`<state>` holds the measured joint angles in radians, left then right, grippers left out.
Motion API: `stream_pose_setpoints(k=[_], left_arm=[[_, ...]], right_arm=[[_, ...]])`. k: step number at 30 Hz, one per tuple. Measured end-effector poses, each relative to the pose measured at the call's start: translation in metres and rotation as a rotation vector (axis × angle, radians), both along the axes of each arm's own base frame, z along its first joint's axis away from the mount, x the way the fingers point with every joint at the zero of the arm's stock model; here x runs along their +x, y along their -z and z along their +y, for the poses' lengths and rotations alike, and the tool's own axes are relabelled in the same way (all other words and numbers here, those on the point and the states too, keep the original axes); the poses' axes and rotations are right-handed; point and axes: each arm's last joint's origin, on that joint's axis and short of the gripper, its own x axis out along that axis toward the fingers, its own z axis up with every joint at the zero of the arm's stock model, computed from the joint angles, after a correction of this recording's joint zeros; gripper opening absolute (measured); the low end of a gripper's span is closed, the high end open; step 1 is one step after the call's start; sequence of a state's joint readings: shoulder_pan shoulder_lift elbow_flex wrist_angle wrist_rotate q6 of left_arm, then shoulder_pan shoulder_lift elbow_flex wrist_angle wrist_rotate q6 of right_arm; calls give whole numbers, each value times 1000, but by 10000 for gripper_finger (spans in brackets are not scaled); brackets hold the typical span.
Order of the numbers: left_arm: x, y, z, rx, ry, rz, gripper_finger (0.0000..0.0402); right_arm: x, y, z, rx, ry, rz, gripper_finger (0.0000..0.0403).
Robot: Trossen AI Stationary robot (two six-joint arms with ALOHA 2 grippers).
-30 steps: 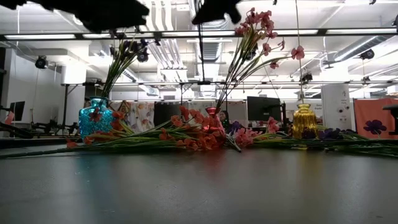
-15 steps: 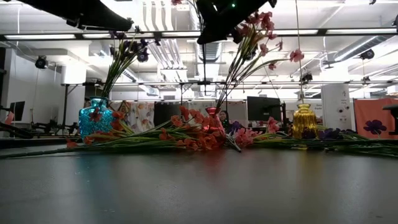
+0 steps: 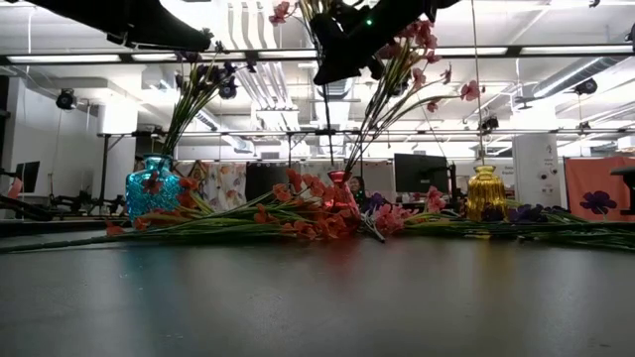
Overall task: Sort flowers into vase by color
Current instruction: Put the bottom right pink flower into the red vase
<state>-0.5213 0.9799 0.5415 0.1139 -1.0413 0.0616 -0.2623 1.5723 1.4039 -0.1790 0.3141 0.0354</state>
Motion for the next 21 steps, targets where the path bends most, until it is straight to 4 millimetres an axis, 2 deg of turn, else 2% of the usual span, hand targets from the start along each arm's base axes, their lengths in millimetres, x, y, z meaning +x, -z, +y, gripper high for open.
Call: stream_pose_setpoints(k=[21], left_arm=[[0,0,0,1,-2,3,231]], right_arm=[[-1,6,0,1,-1,16,13]])
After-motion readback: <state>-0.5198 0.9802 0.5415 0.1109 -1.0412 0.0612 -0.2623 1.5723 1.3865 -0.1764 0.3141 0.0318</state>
